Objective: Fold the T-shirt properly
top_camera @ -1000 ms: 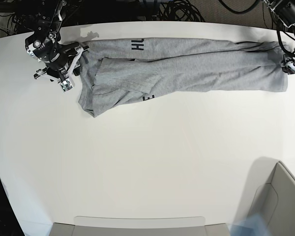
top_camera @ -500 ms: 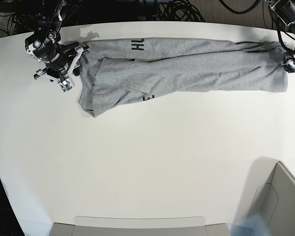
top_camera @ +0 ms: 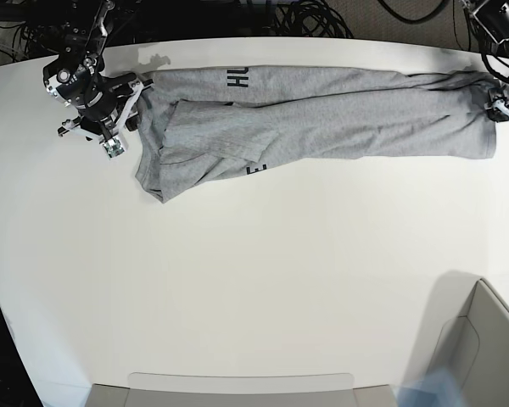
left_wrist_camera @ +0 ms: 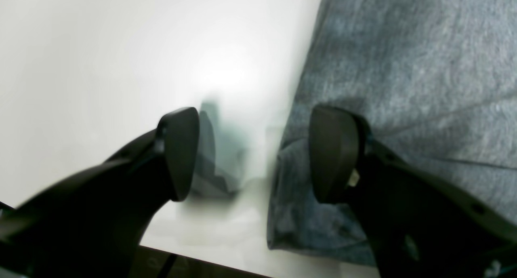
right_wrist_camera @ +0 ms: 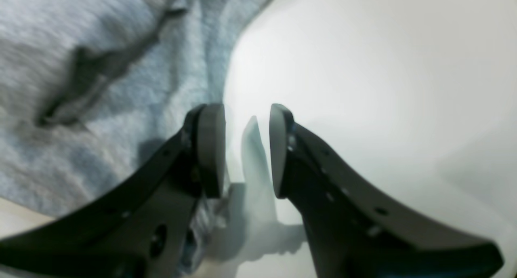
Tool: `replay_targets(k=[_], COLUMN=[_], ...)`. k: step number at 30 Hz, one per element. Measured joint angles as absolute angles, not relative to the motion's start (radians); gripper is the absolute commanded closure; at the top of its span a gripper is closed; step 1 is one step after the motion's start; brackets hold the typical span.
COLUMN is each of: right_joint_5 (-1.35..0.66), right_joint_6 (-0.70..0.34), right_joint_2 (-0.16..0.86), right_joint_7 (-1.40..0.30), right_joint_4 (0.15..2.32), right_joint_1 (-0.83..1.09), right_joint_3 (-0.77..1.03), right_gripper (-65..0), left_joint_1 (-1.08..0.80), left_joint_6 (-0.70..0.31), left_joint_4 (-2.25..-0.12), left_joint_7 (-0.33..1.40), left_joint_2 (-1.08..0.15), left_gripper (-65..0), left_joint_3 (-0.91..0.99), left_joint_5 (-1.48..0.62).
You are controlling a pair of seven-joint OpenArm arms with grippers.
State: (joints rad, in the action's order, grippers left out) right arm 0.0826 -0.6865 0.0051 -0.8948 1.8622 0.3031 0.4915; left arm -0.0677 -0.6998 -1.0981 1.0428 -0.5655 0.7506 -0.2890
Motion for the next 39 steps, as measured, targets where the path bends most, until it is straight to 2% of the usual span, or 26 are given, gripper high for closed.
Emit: replay_targets(k=[4, 11, 16, 18, 20, 22, 28, 34, 39], right_joint_5=[0.082, 0.080, 0.080, 0.079, 0.079, 0.079, 0.080, 0.079, 0.079], right_joint_6=[-0.686, -0.686, -0.686, -0.686, -0.687, -0.686, -0.686, -0.686, -0.686], right_joint_2=[0.005, 0.006, 0.005, 0.005, 0.005, 0.005, 0.005, 0.005, 0.005], right_joint_7=[-0.894, -0.894, -0.894, -0.894, -0.894, -0.894, -0.894, -0.894, -0.894], right_joint_4=[1.862, 1.862, 1.862, 1.862, 1.862, 1.862, 1.861, 1.861, 1.861], right_joint_1=[0.302, 0.302, 0.302, 0.302, 0.302, 0.302, 0.307, 0.305, 0.304], right_joint_3=[0.492, 0.492, 0.492, 0.492, 0.492, 0.492, 0.492, 0.492, 0.492], right_gripper=[-19.1, -19.1, -19.1, -19.1, -19.1, -19.1, -19.1, -19.1, -19.1], left_joint_1=[-0.044, -0.096, -0.137, -0.142, -0.142, -0.141, -0.038, -0.006, -0.002], left_joint_6=[-0.700, -0.690, -0.684, -0.685, -0.691, -0.697, -0.764, -0.761, -0.753], left_joint_4=[-1.076, -1.074, -1.073, -1.073, -1.065, -1.047, -0.834, -0.733, -0.732], left_joint_7=[1.048, 1.031, 0.957, 0.939, 0.939, 0.919, 0.941, 0.836, 0.880], left_joint_2=[-0.568, -0.619, -0.649, -0.652, -0.652, -0.661, -0.739, -0.740, -0.737], left_gripper=[-42.4, -40.2, -34.1, -27.8, -15.4, 0.0, 0.0, 0.0, 0.0], left_joint_3=[0.738, 0.610, 0.472, 0.445, 0.438, 0.406, 0.270, 0.335, 0.410], left_joint_5=[-0.290, -0.505, -0.608, -0.611, -0.617, -0.637, -0.682, -0.641, -0.625])
